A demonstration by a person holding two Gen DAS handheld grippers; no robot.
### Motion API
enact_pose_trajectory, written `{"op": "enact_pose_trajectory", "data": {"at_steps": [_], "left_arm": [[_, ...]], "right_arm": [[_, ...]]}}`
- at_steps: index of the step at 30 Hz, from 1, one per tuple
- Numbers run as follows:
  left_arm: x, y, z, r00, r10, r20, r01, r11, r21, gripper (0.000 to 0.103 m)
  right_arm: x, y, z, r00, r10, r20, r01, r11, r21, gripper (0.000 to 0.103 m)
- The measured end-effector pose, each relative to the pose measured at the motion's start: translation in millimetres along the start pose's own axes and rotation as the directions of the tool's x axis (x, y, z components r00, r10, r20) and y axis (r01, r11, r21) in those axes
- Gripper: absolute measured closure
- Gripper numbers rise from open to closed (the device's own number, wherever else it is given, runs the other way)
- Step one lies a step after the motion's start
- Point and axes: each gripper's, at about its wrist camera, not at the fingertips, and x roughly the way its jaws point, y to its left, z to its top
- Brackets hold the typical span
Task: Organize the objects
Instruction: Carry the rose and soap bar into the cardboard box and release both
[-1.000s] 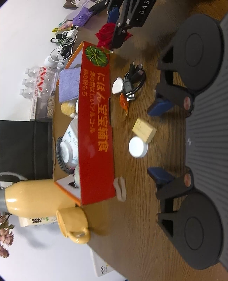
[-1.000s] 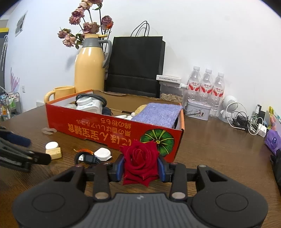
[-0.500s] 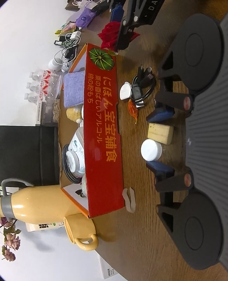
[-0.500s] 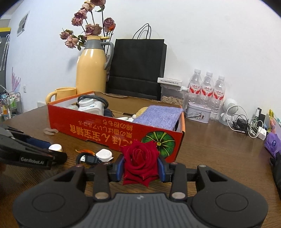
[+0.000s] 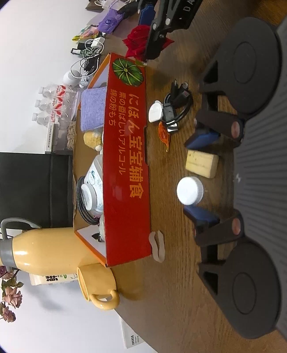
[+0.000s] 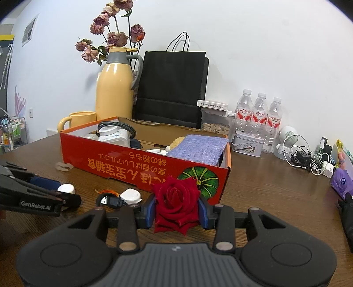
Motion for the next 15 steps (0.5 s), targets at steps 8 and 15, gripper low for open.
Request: {"op": "enact_pose_trajectory", "data": {"at_steps": [8, 15], "left_arm": [[-16, 1, -11, 1.0, -0.015, 0.014, 0.015, 1.0, -0.002, 0.07], [-24, -1, -15, 0.998, -0.045, 0.035, 0.045, 0.999, -0.004, 0.071]], "right_arm": [[0, 1, 0, 1.0, 0.0, 0.001, 0.0, 1.0, 0.0, 0.065], [0, 1, 0, 1.0, -0.001, 0.003, 0.001, 1.0, 0.001, 0.065]]}}
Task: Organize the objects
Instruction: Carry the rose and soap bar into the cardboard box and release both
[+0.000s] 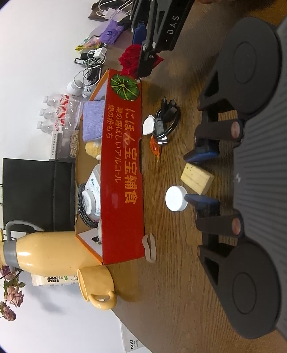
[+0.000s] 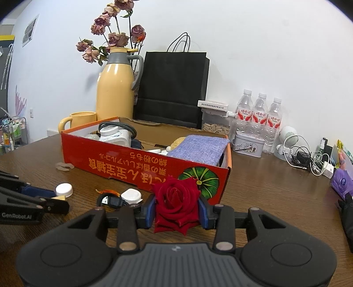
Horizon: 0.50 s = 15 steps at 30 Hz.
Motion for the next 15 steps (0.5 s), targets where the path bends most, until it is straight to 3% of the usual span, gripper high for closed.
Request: {"op": "enact_pose_trajectory", "data": {"at_steps": [7, 15], "left_arm": [[-21, -4, 29, 0.992, -0.024, 0.127, 0.024, 1.0, 0.003, 0.071], [-10, -19, 86, 0.97, -0.021, 0.244, 0.019, 1.0, 0.009, 0.071]], "right_arm": [[-4, 7, 7, 0.999, 0.006, 0.041, -0.004, 0.999, -0.037, 0.065], [6, 16, 51, 0.991, 0.028, 0.128, -0.021, 0.998, -0.053, 0.065]]}}
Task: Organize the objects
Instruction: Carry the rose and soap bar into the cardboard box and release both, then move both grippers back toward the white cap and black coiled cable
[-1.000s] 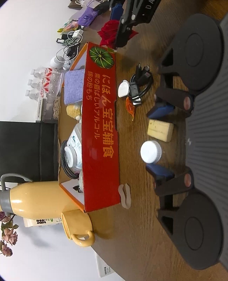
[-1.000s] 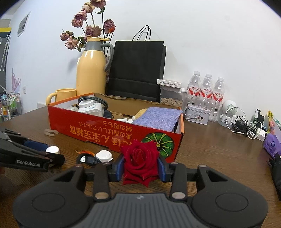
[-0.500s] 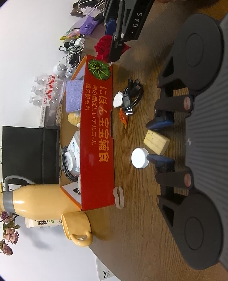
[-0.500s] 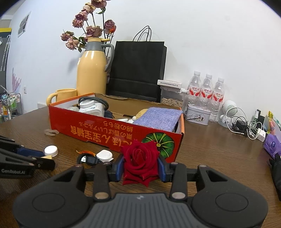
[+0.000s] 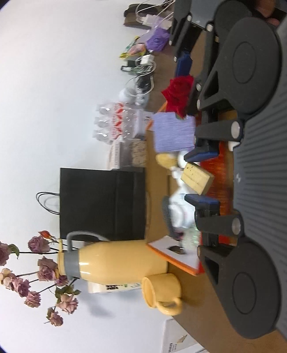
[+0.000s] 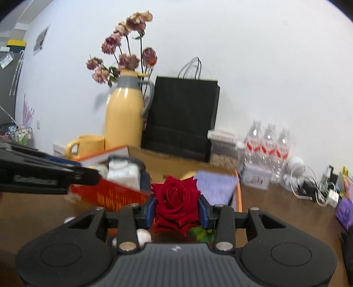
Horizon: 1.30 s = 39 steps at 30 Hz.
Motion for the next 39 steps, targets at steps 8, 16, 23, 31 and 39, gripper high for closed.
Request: {"op": "enact_pose_trajectory", "data": {"at_steps": [8, 16, 23, 31, 39], "left_arm": [[46, 2, 35, 0.999, 0.032, 0.026, -0.031, 0.999, -0.032, 0.071], [96, 12, 45, 0.999, 0.048, 0.005, -0.048, 0.997, -0.068, 0.071], [116, 18, 39, 0.999, 0.033, -0.033, -0.034, 0.999, -0.034, 0.07], [107, 27, 45, 0.995, 0.092, 0.026, -0.09, 0.994, -0.063, 0.0], [103, 30, 50, 0.996, 0.092, 0.001, -0.092, 0.992, -0.081, 0.0]], "right_arm": [[51, -4, 30, 1.0, -0.019, -0.004, 0.02, 0.999, 0.04, 0.065], [106, -17, 30, 0.998, -0.022, -0.054, 0.026, 0.997, 0.079, 0.065], [130, -30, 18, 0.993, 0.005, -0.118, 0.006, 0.996, 0.093, 0.062], [128, -38, 18, 0.991, -0.025, -0.131, 0.041, 0.992, 0.119, 0.0], [119, -34, 24, 0.992, -0.018, -0.125, 0.032, 0.994, 0.109, 0.0]]}}
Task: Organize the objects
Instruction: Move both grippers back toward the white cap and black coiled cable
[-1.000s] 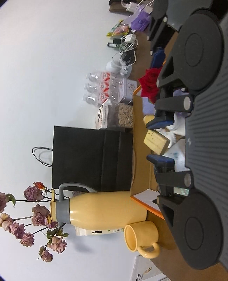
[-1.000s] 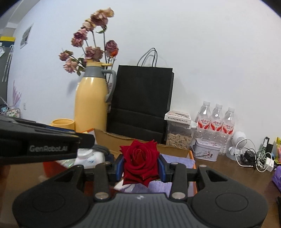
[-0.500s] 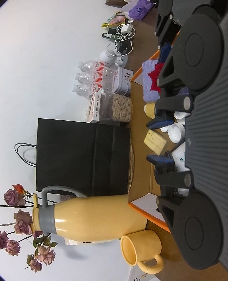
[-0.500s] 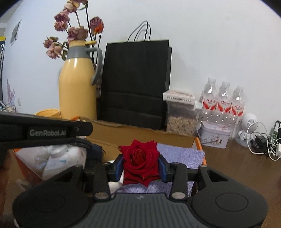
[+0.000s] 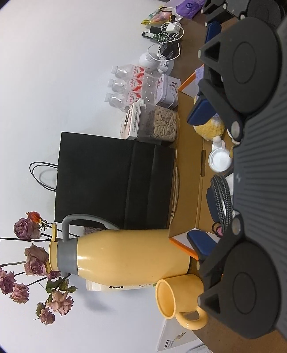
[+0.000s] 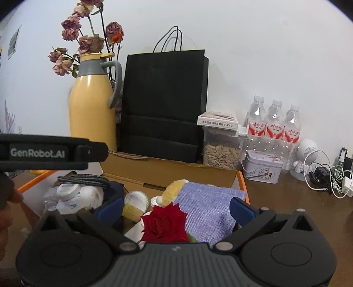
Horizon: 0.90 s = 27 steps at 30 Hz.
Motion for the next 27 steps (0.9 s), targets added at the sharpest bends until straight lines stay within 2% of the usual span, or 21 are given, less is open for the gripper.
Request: {"op": "enact_pose_trajectory", "data": {"at_steps": [6, 16, 27], "left_arm": [[-9, 2, 5, 0.999, -0.029, -0.021, 0.029, 0.999, -0.016, 0.0], [-54, 16, 2, 1.0, -0.011, 0.006, 0.011, 0.999, -0.04, 0.0], [-92, 46, -31, 0.997, 0.043, -0.063, -0.045, 0.999, -0.021, 0.0]], "right_arm": [[-9, 4, 4, 1.0, 0.001, 0.006, -0.001, 1.0, -0.01, 0.0], [-49, 15, -4, 0.999, 0.02, 0.025, -0.02, 1.0, -0.01, 0.0], [-80, 39, -43, 0.995, 0.062, -0.077, -0.066, 0.997, -0.047, 0.0]]}}
